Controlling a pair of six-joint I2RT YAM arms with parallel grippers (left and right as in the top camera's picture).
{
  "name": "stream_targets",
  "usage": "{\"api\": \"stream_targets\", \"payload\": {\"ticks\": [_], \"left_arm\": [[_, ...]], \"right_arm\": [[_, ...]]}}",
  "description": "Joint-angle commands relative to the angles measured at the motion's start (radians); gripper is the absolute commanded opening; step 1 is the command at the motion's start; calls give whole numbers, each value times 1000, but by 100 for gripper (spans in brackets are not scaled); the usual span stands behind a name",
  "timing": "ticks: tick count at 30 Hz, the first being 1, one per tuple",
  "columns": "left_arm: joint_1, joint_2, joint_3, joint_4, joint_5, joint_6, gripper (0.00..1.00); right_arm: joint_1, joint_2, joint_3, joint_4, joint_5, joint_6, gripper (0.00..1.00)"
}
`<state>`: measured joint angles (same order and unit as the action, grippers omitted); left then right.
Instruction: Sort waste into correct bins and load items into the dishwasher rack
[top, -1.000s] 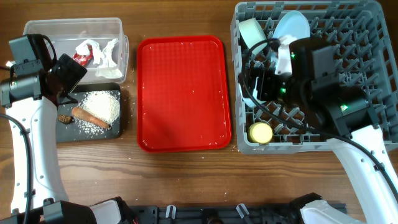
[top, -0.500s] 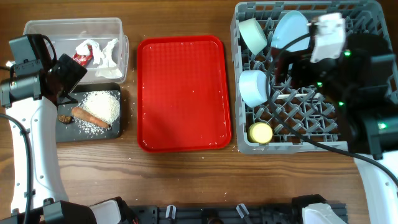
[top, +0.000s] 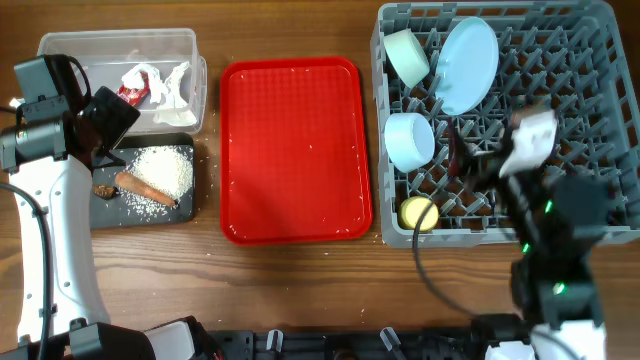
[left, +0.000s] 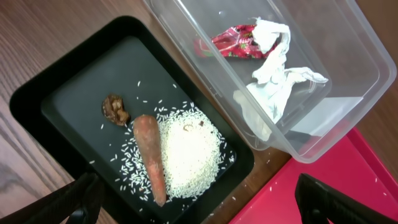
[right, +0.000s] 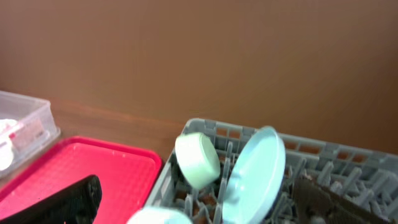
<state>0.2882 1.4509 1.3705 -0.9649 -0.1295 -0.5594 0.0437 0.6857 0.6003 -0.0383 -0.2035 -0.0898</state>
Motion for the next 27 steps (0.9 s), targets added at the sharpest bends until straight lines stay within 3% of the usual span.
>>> {"api": "stream_targets", "payload": {"ticks": [1, 5, 11, 27], "left_arm": [[2, -7, 14, 3, -2, 5, 100], [2, -7, 14, 3, -2, 5, 100], [2, -7, 14, 3, -2, 5, 100], [2, -7, 14, 3, -2, 5, 100]], "right_arm": [[-5, -151, -193, 72, -24, -14, 100], [-5, -340, -383, 119, -24, -13, 100], [-27, -547, -526, 142, -24, -13, 100], [-38, -683, -595, 60, -31, -15, 100]]}}
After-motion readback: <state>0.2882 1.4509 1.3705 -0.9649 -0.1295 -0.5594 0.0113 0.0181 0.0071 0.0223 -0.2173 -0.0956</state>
